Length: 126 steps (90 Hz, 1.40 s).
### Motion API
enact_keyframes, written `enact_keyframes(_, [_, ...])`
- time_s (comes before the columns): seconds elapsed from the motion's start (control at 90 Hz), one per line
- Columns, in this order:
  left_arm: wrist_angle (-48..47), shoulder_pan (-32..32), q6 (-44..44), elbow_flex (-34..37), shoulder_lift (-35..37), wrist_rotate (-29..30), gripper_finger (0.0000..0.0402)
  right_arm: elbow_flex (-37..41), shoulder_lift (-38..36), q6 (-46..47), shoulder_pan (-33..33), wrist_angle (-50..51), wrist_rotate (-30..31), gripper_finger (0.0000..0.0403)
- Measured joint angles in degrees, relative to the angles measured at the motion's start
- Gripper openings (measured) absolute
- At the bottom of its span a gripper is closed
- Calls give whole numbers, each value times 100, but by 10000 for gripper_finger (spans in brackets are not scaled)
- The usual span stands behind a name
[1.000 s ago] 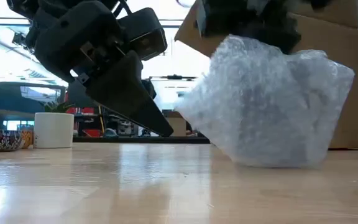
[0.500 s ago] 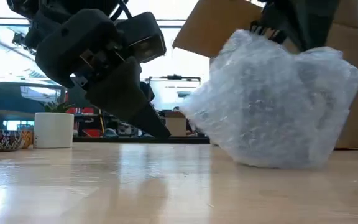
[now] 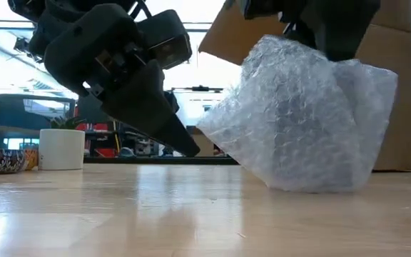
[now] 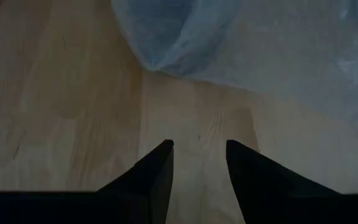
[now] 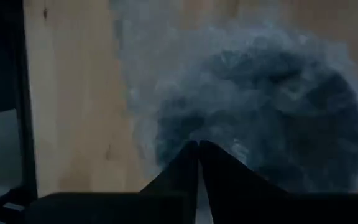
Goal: Wrap mug
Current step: Wrap the blue mug with bubble wrap
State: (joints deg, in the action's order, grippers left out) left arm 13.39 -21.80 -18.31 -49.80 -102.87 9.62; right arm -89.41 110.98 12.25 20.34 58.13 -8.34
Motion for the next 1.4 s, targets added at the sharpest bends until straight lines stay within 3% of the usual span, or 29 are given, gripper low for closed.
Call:
enact_keyframes(0.811, [-2, 0, 1, 0, 0, 1, 131, -16, 456, -529, -133, -305, 259, 0])
enact_keyframes(1.178, [-4, 0, 2, 0, 0, 1, 131, -1254, 252, -264, 42, 1544, 1292, 0])
enact_keyframes(1.4, [-4, 0, 2, 0, 0, 1, 131, -1641, 243, -321, 168, 1326, 1342, 0])
